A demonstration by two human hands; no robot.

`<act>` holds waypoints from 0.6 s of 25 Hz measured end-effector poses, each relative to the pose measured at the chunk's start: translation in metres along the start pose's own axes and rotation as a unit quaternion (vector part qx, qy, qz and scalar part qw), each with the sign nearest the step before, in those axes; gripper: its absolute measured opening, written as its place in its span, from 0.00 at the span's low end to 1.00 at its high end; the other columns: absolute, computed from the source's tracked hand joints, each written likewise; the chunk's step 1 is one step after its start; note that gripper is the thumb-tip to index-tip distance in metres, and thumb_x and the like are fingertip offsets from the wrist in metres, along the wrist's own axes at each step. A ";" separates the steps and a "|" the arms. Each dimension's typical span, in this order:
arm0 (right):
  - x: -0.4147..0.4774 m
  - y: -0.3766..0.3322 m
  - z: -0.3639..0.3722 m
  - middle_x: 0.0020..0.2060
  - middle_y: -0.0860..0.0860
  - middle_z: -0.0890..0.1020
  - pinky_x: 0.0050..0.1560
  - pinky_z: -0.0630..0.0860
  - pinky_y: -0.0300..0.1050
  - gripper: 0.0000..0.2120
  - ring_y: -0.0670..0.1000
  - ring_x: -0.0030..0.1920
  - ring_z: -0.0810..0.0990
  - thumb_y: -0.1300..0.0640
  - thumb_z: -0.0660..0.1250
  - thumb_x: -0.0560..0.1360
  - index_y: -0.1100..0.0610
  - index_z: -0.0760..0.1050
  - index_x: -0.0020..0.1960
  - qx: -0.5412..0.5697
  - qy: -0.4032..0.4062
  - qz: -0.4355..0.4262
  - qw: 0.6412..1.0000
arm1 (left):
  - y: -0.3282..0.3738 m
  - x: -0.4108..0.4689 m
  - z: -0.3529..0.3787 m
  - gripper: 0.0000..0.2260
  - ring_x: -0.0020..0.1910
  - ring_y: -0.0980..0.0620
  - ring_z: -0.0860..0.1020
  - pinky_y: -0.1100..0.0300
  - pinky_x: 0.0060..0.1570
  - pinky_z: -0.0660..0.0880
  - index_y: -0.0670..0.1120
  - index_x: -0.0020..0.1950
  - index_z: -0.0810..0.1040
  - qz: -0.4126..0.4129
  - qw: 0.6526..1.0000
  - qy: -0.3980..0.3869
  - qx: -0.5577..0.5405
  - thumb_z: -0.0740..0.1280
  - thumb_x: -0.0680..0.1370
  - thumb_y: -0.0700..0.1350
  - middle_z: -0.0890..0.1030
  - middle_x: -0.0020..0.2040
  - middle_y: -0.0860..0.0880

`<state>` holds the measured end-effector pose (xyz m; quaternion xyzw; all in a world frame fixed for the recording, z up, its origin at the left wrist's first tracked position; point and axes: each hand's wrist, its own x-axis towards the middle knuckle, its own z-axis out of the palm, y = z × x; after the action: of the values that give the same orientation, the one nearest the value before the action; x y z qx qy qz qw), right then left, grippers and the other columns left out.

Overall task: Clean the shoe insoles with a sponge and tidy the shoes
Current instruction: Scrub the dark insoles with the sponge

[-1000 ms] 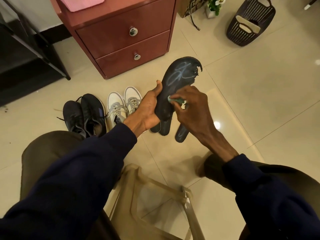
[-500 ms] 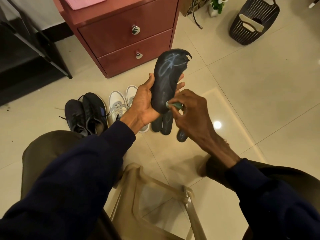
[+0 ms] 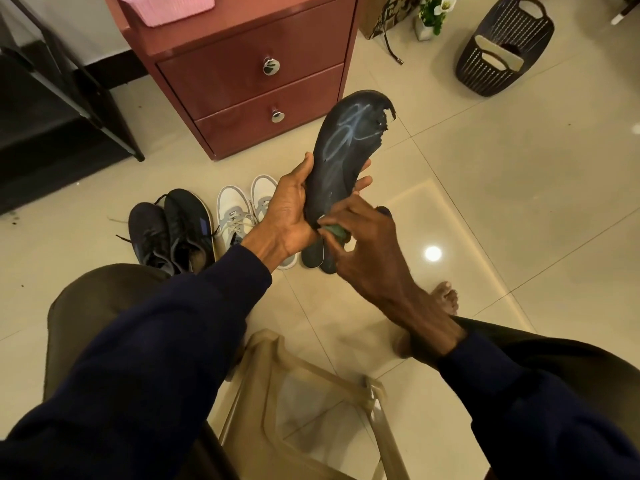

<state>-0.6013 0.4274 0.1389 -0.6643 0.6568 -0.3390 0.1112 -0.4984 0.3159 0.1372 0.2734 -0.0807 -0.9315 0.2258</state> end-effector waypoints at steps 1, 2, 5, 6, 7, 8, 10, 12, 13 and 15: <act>-0.002 -0.003 0.001 0.48 0.59 0.84 0.52 0.78 0.38 0.10 0.54 0.49 0.82 0.66 0.77 0.72 0.65 0.84 0.53 0.003 -0.010 -0.012 1.000 | 0.001 0.001 -0.002 0.26 0.76 0.36 0.67 0.46 0.80 0.58 0.41 0.78 0.66 -0.003 1.000 -0.004 -0.007 0.54 0.87 0.57 0.71 0.76 0.37; -0.001 0.002 0.000 0.48 0.59 0.84 0.52 0.79 0.40 0.11 0.54 0.49 0.82 0.66 0.77 0.72 0.65 0.84 0.53 0.002 -0.006 -0.009 1.000 | 0.002 0.002 -0.004 0.27 0.77 0.37 0.67 0.46 0.80 0.56 0.41 0.79 0.65 -0.004 1.000 -0.004 -0.013 0.54 0.86 0.57 0.70 0.76 0.37; 0.005 0.017 -0.007 0.48 0.58 0.85 0.51 0.82 0.48 0.11 0.54 0.48 0.83 0.63 0.77 0.73 0.65 0.84 0.54 -0.002 0.057 0.057 0.997 | 0.004 0.002 -0.008 0.27 0.75 0.37 0.69 0.47 0.80 0.55 0.41 0.79 0.65 -0.005 1.000 -0.013 -0.023 0.54 0.87 0.57 0.70 0.77 0.38; 0.002 0.014 -0.003 0.49 0.58 0.85 0.52 0.82 0.46 0.11 0.53 0.49 0.83 0.63 0.77 0.73 0.64 0.84 0.54 0.009 0.055 0.056 0.997 | 0.003 0.001 -0.007 0.27 0.75 0.37 0.69 0.48 0.81 0.54 0.41 0.79 0.65 -0.006 0.999 -0.016 -0.028 0.54 0.87 0.57 0.70 0.77 0.38; -0.002 0.005 0.001 0.49 0.58 0.85 0.53 0.81 0.43 0.11 0.52 0.50 0.83 0.64 0.77 0.73 0.64 0.84 0.55 0.018 0.037 0.034 0.999 | 0.004 0.001 -0.006 0.27 0.76 0.38 0.68 0.48 0.81 0.53 0.41 0.80 0.64 -0.006 0.999 -0.018 -0.032 0.54 0.87 0.57 0.69 0.77 0.38; -0.005 -0.002 0.003 0.50 0.58 0.85 0.54 0.80 0.42 0.12 0.52 0.50 0.82 0.65 0.77 0.72 0.65 0.84 0.55 0.019 0.021 0.007 1.000 | 0.004 0.002 -0.006 0.27 0.77 0.38 0.67 0.49 0.81 0.53 0.41 0.80 0.64 -0.006 0.999 -0.021 -0.036 0.54 0.87 0.58 0.69 0.77 0.38; -0.001 0.005 0.001 0.49 0.59 0.85 0.53 0.81 0.46 0.13 0.54 0.50 0.82 0.65 0.77 0.72 0.65 0.83 0.55 -0.001 0.025 0.002 1.000 | 0.005 0.003 -0.006 0.27 0.73 0.38 0.71 0.49 0.81 0.53 0.41 0.79 0.65 -0.006 0.999 -0.020 -0.032 0.53 0.87 0.57 0.70 0.77 0.38; 0.003 0.020 -0.008 0.49 0.60 0.85 0.53 0.82 0.49 0.13 0.57 0.49 0.83 0.61 0.77 0.72 0.65 0.83 0.54 -0.028 0.061 0.043 0.997 | 0.004 0.001 -0.006 0.26 0.69 0.38 0.74 0.48 0.80 0.55 0.41 0.79 0.65 -0.007 0.999 -0.017 -0.029 0.54 0.87 0.56 0.70 0.76 0.37; 0.001 0.021 -0.009 0.49 0.60 0.85 0.54 0.82 0.49 0.14 0.57 0.50 0.84 0.60 0.77 0.72 0.66 0.83 0.55 -0.034 0.065 0.044 0.996 | 0.003 0.000 -0.005 0.26 0.69 0.37 0.74 0.47 0.80 0.56 0.41 0.80 0.65 -0.007 0.999 -0.014 -0.028 0.54 0.87 0.56 0.69 0.77 0.37; -0.006 0.011 -0.005 0.50 0.62 0.85 0.57 0.80 0.48 0.16 0.57 0.53 0.82 0.62 0.78 0.71 0.68 0.82 0.56 -0.027 0.061 -0.005 0.998 | 0.001 -0.001 -0.002 0.26 0.71 0.37 0.72 0.45 0.78 0.61 0.41 0.79 0.65 -0.010 0.999 -0.014 -0.030 0.55 0.87 0.56 0.69 0.77 0.37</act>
<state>-0.6126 0.4332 0.1342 -0.6487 0.6675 -0.3619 0.0512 -0.4962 0.3155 0.1366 0.2546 -0.0534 -0.9394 0.2233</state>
